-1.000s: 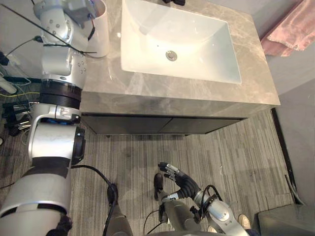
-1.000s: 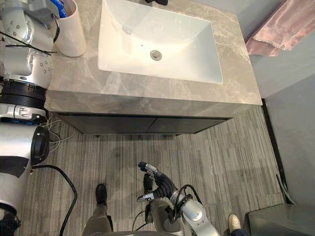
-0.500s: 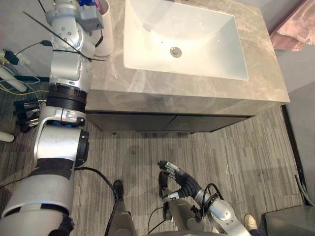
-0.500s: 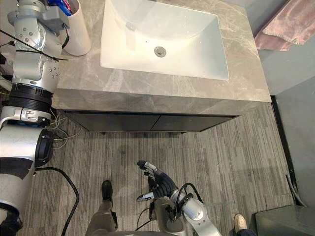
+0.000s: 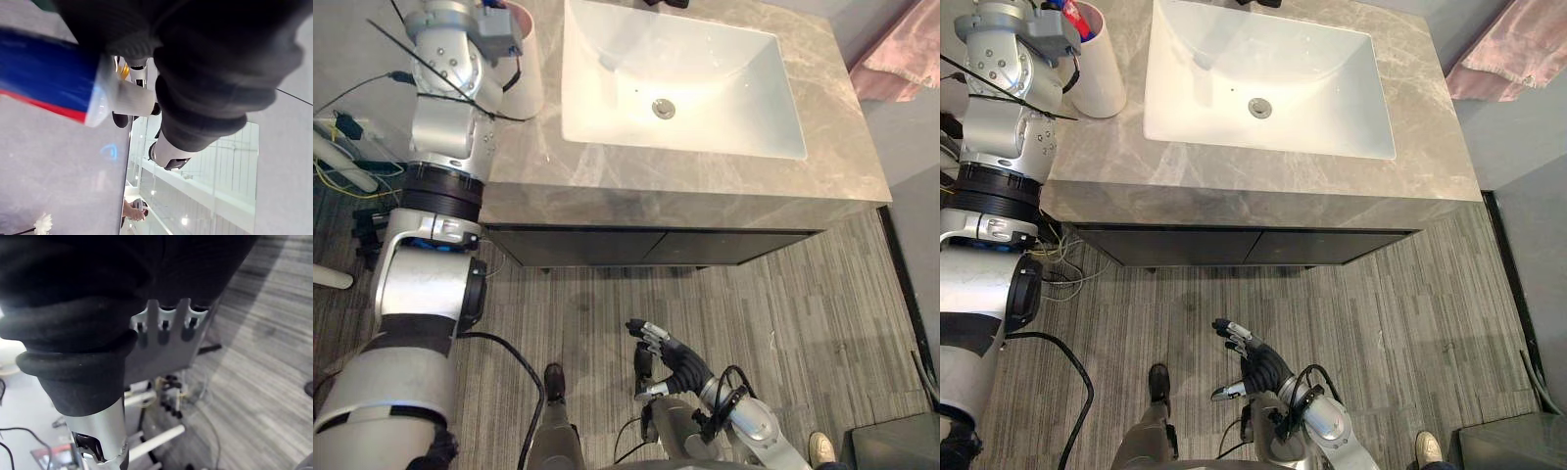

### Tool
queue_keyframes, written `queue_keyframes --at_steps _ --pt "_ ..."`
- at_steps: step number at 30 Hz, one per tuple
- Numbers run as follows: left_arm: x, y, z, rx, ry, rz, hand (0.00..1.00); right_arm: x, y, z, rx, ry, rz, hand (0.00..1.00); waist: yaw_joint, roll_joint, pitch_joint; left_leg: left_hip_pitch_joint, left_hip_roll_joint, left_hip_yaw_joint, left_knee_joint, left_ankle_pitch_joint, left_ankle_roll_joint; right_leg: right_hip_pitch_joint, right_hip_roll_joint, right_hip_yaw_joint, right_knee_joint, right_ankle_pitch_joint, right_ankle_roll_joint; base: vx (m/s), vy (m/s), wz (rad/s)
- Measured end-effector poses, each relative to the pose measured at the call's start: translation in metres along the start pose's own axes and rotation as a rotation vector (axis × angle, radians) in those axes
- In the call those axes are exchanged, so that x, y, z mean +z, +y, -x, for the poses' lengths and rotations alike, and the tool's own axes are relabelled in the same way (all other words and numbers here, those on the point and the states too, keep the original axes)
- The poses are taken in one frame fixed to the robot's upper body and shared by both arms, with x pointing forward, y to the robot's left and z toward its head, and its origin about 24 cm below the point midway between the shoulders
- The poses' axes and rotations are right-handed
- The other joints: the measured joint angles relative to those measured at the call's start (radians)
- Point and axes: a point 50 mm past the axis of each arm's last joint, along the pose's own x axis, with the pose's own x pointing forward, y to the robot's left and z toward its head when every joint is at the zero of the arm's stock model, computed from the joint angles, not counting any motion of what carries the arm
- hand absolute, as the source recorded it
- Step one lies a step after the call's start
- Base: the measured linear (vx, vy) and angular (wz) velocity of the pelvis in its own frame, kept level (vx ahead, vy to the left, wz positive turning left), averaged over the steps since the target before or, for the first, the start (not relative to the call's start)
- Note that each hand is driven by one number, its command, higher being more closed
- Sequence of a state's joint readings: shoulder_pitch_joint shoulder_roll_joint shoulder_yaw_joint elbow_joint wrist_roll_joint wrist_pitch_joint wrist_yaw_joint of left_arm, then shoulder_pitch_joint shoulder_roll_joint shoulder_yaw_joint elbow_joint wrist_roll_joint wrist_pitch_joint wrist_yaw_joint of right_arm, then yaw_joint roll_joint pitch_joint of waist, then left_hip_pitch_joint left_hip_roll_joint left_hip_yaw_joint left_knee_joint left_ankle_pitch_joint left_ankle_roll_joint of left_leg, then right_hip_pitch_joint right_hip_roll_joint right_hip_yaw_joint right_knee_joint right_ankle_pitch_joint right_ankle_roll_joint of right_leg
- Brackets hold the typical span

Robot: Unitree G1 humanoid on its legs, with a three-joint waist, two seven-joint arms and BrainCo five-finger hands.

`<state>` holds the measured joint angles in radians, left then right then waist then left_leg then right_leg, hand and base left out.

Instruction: Organize washtable

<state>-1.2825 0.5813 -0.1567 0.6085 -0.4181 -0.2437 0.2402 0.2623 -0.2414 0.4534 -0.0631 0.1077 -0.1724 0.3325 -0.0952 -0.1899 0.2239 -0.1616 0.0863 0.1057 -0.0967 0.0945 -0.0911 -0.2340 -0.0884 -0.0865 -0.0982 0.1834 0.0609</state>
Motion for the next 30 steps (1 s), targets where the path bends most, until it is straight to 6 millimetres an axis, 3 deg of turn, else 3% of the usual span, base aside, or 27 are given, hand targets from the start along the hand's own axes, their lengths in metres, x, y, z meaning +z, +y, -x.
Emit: queue_keyframes --at_steps 6,11,12,15,19,21,27,30 --pt "0.021 0.002 -0.007 -0.009 -0.079 -0.002 0.00 -0.002 0.007 -0.003 0.033 0.005 -0.008 0.00 0.000 -0.001 -0.011 0.023 -0.001 -0.010 0.000 0.000 0.000 0.027 -0.001 -0.017 0.000 -0.003 -0.005 0.00 0.000 0.04" --pt "0.039 0.003 -0.008 -0.022 -0.159 0.013 0.00 -0.007 0.008 -0.006 0.034 0.021 -0.024 0.00 0.002 0.002 -0.074 0.029 -0.001 -0.026 0.000 0.000 0.000 0.042 -0.001 -0.035 0.000 -0.010 -0.010 0.01 -0.001 0.09" --pt "0.041 0.003 -0.007 -0.028 -0.174 0.024 1.00 -0.007 0.008 -0.006 0.034 0.022 -0.023 0.00 0.003 0.002 -0.082 0.029 -0.001 -0.028 0.000 0.000 0.000 0.044 -0.002 -0.038 0.000 -0.011 -0.011 0.01 0.003 0.14" --pt "0.038 0.004 0.014 -0.087 -0.198 0.086 1.00 -0.009 0.008 -0.004 0.034 0.030 -0.025 0.00 0.006 0.020 -0.120 0.037 -0.003 -0.052 0.000 0.000 0.000 0.067 -0.004 -0.062 0.000 -0.025 -0.008 0.01 0.004 0.23" --pt "0.000 0.010 0.064 -0.173 -0.078 0.136 1.00 -0.018 0.006 0.001 0.022 0.076 -0.022 0.00 0.044 0.064 -0.174 0.038 -0.002 -0.075 0.000 0.000 0.000 0.079 -0.004 -0.087 0.000 -0.034 -0.010 0.02 -0.002 0.17" --pt "-0.020 0.013 0.098 -0.208 0.010 0.181 1.00 -0.022 0.002 0.005 -0.001 0.095 -0.017 0.00 0.056 0.082 -0.181 0.045 -0.003 -0.081 0.000 0.004 0.004 0.096 -0.003 -0.107 0.000 -0.040 -0.009 0.00 0.000 0.20" --pt "-0.072 0.020 0.199 -0.238 0.355 0.265 1.00 -0.025 -0.005 0.012 -0.042 0.105 -0.034 0.00 0.059 0.093 -0.221 0.056 -0.005 -0.089 -0.006 0.003 0.004 0.108 -0.004 -0.128 0.000 -0.064 -0.009 -0.02 0.004 0.09" --pt "-0.084 0.012 0.222 -0.259 0.455 0.306 1.00 -0.027 -0.004 0.014 -0.045 0.114 -0.040 0.00 0.061 0.096 -0.226 0.055 -0.005 -0.089 -0.006 0.001 0.000 0.107 -0.005 -0.128 0.000 -0.064 -0.009 0.00 0.000 0.00"
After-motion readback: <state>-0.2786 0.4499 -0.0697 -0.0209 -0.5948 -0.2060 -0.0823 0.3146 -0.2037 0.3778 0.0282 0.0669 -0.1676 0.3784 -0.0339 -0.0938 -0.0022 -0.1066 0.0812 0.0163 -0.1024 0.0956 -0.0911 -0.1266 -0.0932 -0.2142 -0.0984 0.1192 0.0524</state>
